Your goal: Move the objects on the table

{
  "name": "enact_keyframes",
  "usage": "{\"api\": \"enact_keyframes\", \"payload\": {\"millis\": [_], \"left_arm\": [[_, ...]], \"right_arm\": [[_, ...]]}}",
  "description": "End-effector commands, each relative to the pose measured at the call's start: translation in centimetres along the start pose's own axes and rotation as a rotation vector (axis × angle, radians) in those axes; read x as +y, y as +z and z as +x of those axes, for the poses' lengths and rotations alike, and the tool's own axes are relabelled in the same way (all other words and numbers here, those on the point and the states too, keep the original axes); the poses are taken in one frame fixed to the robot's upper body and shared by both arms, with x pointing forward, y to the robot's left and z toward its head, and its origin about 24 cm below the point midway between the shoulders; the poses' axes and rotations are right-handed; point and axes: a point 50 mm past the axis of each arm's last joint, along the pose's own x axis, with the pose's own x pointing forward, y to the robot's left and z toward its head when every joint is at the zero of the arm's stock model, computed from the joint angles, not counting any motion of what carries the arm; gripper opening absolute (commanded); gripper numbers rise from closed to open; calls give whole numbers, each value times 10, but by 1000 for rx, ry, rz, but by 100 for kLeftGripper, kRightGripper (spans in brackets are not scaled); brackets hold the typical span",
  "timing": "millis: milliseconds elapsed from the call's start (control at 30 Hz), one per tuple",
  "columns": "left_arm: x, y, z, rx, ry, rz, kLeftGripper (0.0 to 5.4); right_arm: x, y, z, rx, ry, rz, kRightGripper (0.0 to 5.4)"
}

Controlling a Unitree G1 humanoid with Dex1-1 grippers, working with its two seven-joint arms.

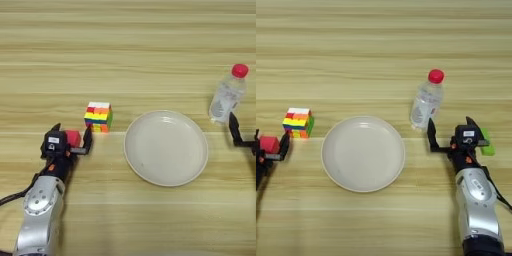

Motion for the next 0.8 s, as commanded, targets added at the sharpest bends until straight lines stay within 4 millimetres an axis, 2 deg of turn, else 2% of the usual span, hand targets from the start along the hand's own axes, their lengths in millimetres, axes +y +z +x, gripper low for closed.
{"api": "enact_keyframes", "payload": {"millis": [33,200,633,800], "left_arm": [[0,6,-2,-24,-5,30,492],[-6,17,-4,-63,-26,41,537],[-10,42,-8,-154,-55,36,537],[3,47,-8,-173,-5,48,537]], "right_arm": [[0,1,2,-7,5,-5,540],[0,2,3,-7,5,-6,540],[1,2,3,-10,2,-4,540],[1,2,3,-11,2,-4,540]]}}
